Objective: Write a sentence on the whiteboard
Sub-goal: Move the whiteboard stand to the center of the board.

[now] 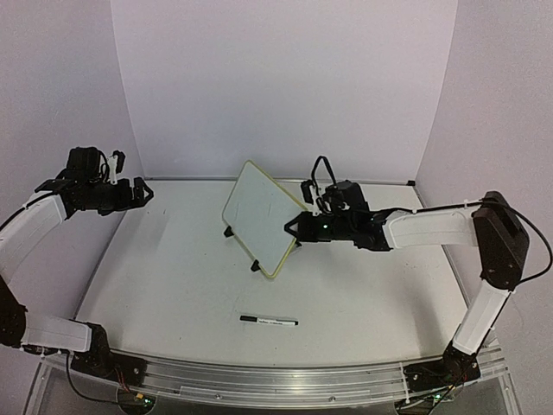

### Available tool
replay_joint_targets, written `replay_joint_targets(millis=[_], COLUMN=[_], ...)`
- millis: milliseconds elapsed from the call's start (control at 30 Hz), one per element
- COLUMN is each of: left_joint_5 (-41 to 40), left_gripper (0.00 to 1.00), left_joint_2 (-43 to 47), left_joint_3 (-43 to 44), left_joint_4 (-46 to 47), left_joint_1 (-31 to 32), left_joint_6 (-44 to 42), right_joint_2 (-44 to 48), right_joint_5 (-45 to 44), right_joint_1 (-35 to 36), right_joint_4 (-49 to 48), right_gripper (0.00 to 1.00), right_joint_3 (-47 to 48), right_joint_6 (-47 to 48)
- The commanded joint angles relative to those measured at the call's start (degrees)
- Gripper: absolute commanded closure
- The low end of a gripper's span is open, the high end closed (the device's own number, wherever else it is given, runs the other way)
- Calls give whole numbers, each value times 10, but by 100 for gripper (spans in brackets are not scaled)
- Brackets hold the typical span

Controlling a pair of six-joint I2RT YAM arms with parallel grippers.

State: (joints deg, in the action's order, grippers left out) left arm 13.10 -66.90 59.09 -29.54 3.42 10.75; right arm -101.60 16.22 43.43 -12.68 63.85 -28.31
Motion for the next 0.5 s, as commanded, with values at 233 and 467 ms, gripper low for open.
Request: replay_joint_targets(millis=[233, 467], left_joint_5=[102, 34], left_gripper=[1, 3], left_joint_2=[39, 44], left_joint_3=[-38, -122], left_joint_4=[43, 97], left_joint_1=[0, 77], left_joint_6=[80, 127], right_joint_2=[-51, -52], right_joint_5=[241, 234], right_joint_1=[0, 0], right_joint_4=[165, 253], right_gripper=[100, 100], right_joint_3=[103, 140], right_joint_6=[141, 208])
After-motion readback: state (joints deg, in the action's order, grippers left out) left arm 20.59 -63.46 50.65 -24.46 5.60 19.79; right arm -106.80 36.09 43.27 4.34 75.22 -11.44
